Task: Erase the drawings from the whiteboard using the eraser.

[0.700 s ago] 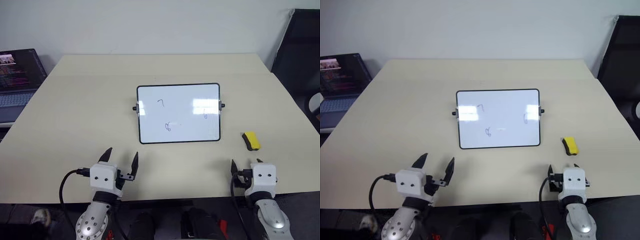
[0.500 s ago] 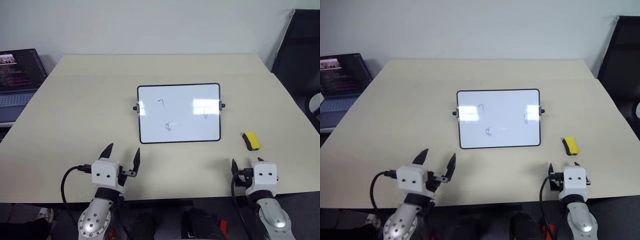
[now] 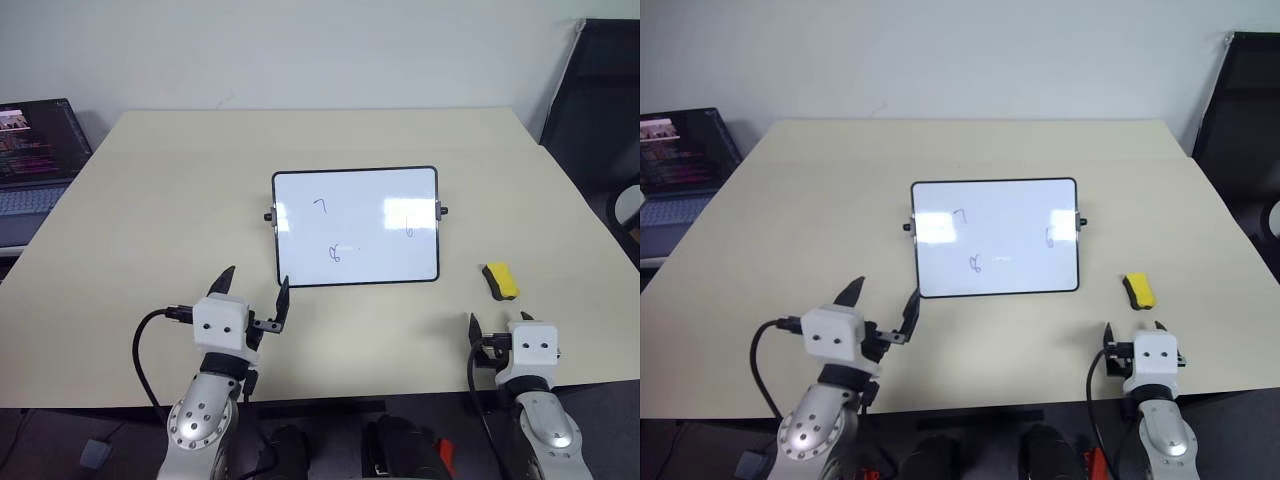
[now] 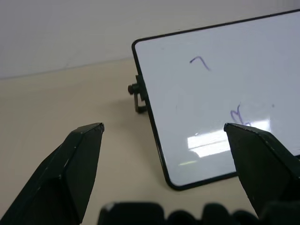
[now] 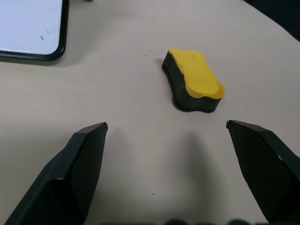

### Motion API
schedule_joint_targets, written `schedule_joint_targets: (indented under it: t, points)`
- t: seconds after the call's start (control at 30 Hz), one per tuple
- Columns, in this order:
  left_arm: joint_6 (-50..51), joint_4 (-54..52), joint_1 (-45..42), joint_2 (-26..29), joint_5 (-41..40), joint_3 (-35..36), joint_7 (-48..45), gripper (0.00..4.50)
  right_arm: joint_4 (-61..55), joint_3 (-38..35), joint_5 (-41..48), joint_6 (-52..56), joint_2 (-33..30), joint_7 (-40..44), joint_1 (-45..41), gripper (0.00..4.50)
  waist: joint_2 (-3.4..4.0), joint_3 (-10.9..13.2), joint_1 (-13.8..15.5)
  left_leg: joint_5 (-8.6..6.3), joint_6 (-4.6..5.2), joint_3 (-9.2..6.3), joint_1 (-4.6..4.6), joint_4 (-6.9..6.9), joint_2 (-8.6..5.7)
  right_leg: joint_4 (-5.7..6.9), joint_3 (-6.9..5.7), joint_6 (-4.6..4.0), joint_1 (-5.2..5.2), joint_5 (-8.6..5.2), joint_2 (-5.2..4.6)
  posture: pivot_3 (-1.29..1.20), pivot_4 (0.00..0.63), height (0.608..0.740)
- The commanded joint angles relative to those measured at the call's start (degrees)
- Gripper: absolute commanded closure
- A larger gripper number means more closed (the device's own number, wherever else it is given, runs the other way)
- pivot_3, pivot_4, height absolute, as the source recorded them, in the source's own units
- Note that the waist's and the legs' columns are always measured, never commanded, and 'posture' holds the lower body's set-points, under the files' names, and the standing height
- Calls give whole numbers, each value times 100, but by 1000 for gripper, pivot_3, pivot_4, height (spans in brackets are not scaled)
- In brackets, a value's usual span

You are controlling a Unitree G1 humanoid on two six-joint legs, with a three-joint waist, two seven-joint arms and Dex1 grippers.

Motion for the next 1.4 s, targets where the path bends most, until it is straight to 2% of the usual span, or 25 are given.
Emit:
schedule_joint_targets:
  t: [0.03, 0.6, 0.9, 1.2, 1.33, 1.4]
  points:
    - [-40, -36, -123, 7, 6, -11, 2, 0, -38, -93, 25, -152, -10, -68, -96, 53, -1, 0, -2, 0, 0, 0, -1, 0, 0, 0, 0, 0, 0, 0, 0, 0, 150, 740]
    - [-106, 386, -207, -24, -256, 161, -111, 0, -761, 161, -168, 506, 112, -192, -34, 53, -1, -2, 4, 0, 0, -6, -1, 0, 1, 2, -4, 0, 0, 0, 1, 0, 150, 740]
    - [-574, 962, -208, -16, -427, 280, -190, 0, -941, 154, -209, 754, 132, -231, -133, 53, -1, -2, 3, 0, 0, -7, 0, 0, 1, 3, -4, 1, 0, 1, 1, 0, 150, 740]
    - [-487, 806, -244, -16, -415, 203, -191, 0, -920, 102, -206, 762, 121, -241, -189, 53, -2, -3, 3, 0, 0, -7, 0, 0, 1, 2, -4, 1, 0, 1, 1, 0, 150, 740]
    - [-421, 921, -580, 29, -541, 247, -298, 0, -946, -33, -92, 783, 69, -162, -172, 53, -2, -2, 5, 0, 0, -7, -1, 0, 0, 2, -5, 1, 0, 1, 1, 0, 150, 740]
    - [-385, 1104, -1072, 138, -865, 271, -659, 0, -1048, -246, -5, 958, -20, -112, -251, 53, -2, -3, 19, 0, 0, -7, 0, 1, 0, 4, -6, 2, 1, 1, 1, 0, 150, 740]
